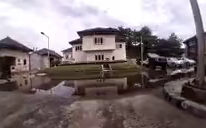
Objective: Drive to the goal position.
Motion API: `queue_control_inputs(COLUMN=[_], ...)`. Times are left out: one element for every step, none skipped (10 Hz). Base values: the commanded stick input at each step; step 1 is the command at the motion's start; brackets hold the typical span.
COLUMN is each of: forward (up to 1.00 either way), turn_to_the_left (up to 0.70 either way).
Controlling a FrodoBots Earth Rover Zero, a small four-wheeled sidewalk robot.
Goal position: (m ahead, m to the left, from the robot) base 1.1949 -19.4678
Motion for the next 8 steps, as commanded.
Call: queue_control_inputs(forward=[0.5,0.5,0.5,0.5,0.5,0.5,0.5,0.46], turn_to_the_left=[0.0,0.0,0.0,0.0,0.0,0.0,-0.01,-0.1])
